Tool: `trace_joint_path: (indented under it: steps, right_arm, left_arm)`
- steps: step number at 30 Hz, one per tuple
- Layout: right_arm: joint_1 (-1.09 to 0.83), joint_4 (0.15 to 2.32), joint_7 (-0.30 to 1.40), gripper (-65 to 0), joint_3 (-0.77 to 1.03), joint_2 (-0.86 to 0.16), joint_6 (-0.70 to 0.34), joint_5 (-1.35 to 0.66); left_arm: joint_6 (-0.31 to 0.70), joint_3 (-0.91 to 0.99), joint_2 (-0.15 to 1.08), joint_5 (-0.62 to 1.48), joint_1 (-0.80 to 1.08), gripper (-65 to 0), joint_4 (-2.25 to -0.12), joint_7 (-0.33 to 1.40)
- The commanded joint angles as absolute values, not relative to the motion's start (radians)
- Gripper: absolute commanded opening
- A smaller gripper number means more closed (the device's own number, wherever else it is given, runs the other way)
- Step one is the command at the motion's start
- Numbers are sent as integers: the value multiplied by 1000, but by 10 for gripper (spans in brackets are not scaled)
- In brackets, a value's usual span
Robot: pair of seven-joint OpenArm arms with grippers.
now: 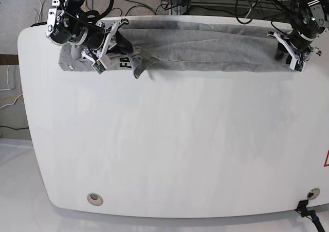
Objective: Fold the T-shirt properly
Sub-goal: 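Release the sleeve and move the right gripper back to the shirt's end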
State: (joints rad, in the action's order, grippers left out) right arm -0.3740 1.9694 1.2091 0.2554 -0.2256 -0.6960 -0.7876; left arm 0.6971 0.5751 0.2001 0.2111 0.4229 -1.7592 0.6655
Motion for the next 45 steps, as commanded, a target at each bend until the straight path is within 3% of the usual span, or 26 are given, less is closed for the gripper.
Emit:
trace_joint_path:
  steps: [1, 7, 14, 20, 22, 24, 45]
  right_arm:
    - [-381, 1988, 1194, -650, 259, -265, -698, -852]
    - [-406, 1983, 1194, -650, 239, -297, -698, -872]
    - [-404, 1977, 1193, -645, 217, -288, -698, -754]
    - [-404, 1977, 1191, -265, 214, -289, -698, -619]
    - [-404, 1977, 1190, -172, 214, -291, -698, -576]
    - [-398, 1979, 1188, -126, 219, -292, -698, -562]
    - [-297, 1988, 1075, -140, 366, -315, -698, -567]
  left_arm:
    - [698, 581, 213, 228, 420, -445, -1765, 650]
    - [698, 581, 213, 228, 418, -445, -1770, 650]
    - [698, 582, 213, 228, 418, -445, -1771, 650]
    - [698, 582, 214, 228, 418, -445, -1773, 650]
    - [698, 582, 214, 228, 418, -445, -1773, 650]
    - [698, 582, 214, 228, 418, -445, -1773, 650]
    - [698, 584, 231, 229, 417, -445, -1781, 648]
